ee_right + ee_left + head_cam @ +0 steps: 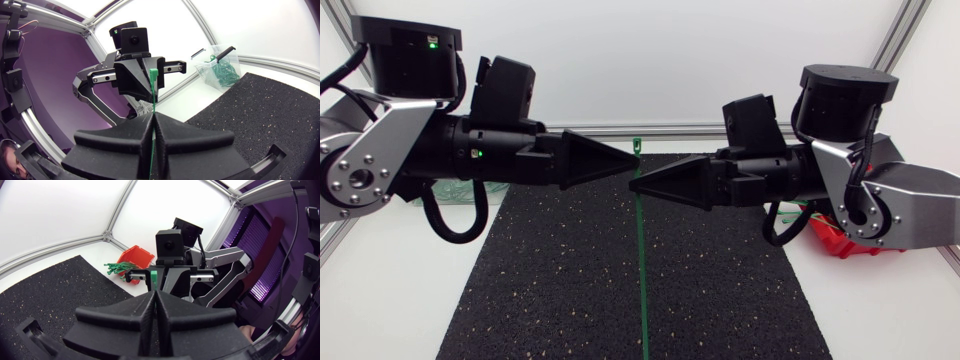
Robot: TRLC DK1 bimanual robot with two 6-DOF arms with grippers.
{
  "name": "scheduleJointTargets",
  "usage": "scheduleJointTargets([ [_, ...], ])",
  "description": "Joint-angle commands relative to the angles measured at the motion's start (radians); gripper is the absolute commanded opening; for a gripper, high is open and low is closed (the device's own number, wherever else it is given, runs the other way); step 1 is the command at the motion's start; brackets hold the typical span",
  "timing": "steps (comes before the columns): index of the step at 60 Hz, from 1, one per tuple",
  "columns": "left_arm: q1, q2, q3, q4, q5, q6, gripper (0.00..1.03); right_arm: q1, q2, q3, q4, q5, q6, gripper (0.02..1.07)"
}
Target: Take a green cable tie from the red box, thread the tail through the head to close it, then place it in the transparent bin on the left.
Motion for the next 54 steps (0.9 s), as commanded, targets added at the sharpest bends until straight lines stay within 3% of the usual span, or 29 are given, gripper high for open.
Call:
scheduleJointTargets([
  [1, 0.006, -0.023, -0.009, 0.011, 0.0, -0.024, 0.04, 0.021, 0.001, -0.021, 0.002, -0.011, 0.02, 0.08],
  [8, 0.026, -0.034, -0.009, -0.002, 0.0, -0.024, 0.04, 0.0, -0.006, -0.017, -0.003, -0.021, 0.019, 0.08],
  [15, 0.054, -0.048, -0.012, -0.013, 0.0, -0.017, 0.04, -0.025, -0.011, -0.007, -0.021, -0.04, -0.014, 0.25],
  [18, 0.063, -0.058, -0.012, -0.024, 0.0, -0.002, 0.04, -0.028, -0.012, -0.001, -0.037, -0.041, -0.033, 0.51],
  [20, 0.069, -0.068, -0.014, -0.028, 0.0, 0.004, 0.04, -0.027, -0.016, 0.001, -0.049, -0.04, -0.057, 0.83],
  [22, 0.072, -0.075, -0.018, -0.028, 0.0, 0.006, 0.04, -0.025, -0.02, 0.002, -0.064, -0.041, -0.078, 1.07],
  [35, 0.092, -0.104, -0.032, -0.068, 0.002, 0.021, 0.04, -0.002, -0.031, 0.019, -0.201, -0.049, -0.242, 1.03],
  [47, 0.145, -0.045, 0.057, -0.277, 0.027, 0.093, 0.04, -0.014, -0.04, 0.045, -0.331, -0.041, -0.406, 1.03],
  [54, 0.172, 0.0, 0.129, -0.409, 0.027, 0.159, 0.04, -0.008, -0.051, 0.085, -0.55, 0.046, -0.624, 1.03],
])
